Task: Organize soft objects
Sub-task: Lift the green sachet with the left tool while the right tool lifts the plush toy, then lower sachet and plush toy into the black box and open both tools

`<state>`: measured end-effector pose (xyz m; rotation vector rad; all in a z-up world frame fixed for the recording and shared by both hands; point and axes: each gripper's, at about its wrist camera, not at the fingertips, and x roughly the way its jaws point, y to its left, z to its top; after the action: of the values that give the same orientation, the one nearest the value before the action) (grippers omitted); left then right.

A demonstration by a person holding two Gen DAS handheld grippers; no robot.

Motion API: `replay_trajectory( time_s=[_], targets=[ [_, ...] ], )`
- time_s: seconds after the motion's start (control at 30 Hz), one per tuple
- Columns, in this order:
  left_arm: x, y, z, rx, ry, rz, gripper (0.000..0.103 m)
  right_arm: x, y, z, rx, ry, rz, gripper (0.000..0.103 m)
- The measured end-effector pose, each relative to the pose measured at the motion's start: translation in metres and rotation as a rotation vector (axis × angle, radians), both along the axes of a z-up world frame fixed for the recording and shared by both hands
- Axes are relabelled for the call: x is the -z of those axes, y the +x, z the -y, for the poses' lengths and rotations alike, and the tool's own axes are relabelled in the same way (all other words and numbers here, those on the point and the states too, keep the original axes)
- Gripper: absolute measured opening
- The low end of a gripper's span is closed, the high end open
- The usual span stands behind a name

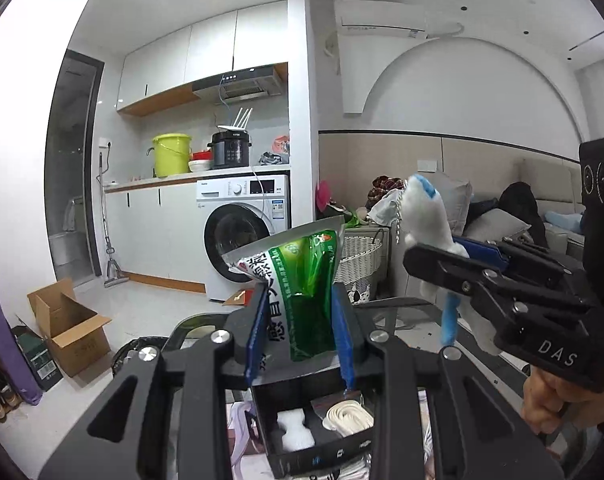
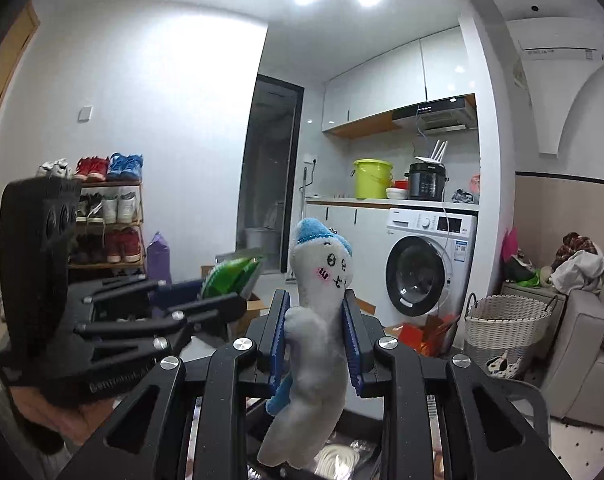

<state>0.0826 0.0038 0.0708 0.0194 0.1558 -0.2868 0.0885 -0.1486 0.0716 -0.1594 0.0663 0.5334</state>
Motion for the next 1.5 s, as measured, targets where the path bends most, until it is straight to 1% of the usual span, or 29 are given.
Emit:
replay_trajectory(
  time_s=[0.17, 0.27, 0.4, 0.5, 0.7, 0.8, 0.87, 1.0, 1.1, 1.17, 1.23, 1.3, 1.37, 1.4, 1.43, 1.5],
  targets=[
    [0.003, 0.011, 0.000, -0.018, -0.033, -0.027, 0.029, 0.000, 0.019, -0.001, 0.022, 0.015, -0.032, 0.025],
    [0.002, 0.010, 0.002, -0.011, -0.027, -0.018, 0.029, 0.002, 0.023, 0.000, 0.039, 0.005, -0.026, 0.025],
    [0.003, 0.011, 0.003, -0.012, -0.020, -0.020, 0.029, 0.004, 0.031, 0.003, 0.056, 0.010, -0.041, 0.025],
    [0.004, 0.017, 0.000, -0.019, -0.027, -0.036, 0.029, 0.008, 0.036, 0.002, 0.075, 0.001, -0.048, 0.025],
    [0.008, 0.026, 0.001, -0.021, -0.023, -0.072, 0.029, 0.014, 0.051, 0.000, 0.076, -0.012, -0.079, 0.025],
    [0.012, 0.037, 0.006, -0.024, -0.016, -0.125, 0.029, 0.017, 0.059, -0.004, 0.077, -0.022, -0.098, 0.025],
    [0.019, 0.048, 0.008, -0.020, -0.013, -0.187, 0.029, 0.022, 0.068, -0.008, 0.080, -0.042, -0.134, 0.025],
    [0.033, 0.067, 0.014, -0.010, 0.005, -0.278, 0.029, 0.037, 0.097, -0.011, 0.084, -0.066, -0.269, 0.025],
    [0.048, 0.087, 0.018, -0.002, 0.017, -0.374, 0.029, 0.052, 0.116, -0.012, 0.098, -0.083, -0.353, 0.025],
    [0.058, 0.095, 0.022, -0.030, 0.039, -0.397, 0.029, 0.063, 0.129, -0.013, 0.111, -0.107, -0.406, 0.025],
    [0.070, 0.100, 0.024, -0.025, 0.059, -0.432, 0.029, 0.077, 0.143, -0.011, 0.124, -0.117, -0.472, 0.025],
    [0.082, 0.107, 0.029, -0.025, 0.078, -0.474, 0.029, 0.094, 0.154, -0.009, 0.113, -0.114, -0.528, 0.025],
    [0.094, 0.112, 0.031, -0.016, 0.060, -0.530, 0.029, 0.106, 0.160, -0.007, 0.131, -0.128, -0.537, 0.025],
    [0.095, 0.113, 0.033, -0.016, 0.057, -0.542, 0.029, 0.112, 0.162, -0.007, 0.128, -0.138, -0.547, 0.025],
    [0.097, 0.113, 0.036, -0.006, 0.064, -0.559, 0.029, 0.117, 0.164, -0.008, 0.126, -0.148, -0.556, 0.025],
    [0.099, 0.111, 0.041, -0.006, 0.088, -0.560, 0.029, 0.126, 0.166, -0.007, 0.121, -0.163, -0.572, 0.025]
  ],
)
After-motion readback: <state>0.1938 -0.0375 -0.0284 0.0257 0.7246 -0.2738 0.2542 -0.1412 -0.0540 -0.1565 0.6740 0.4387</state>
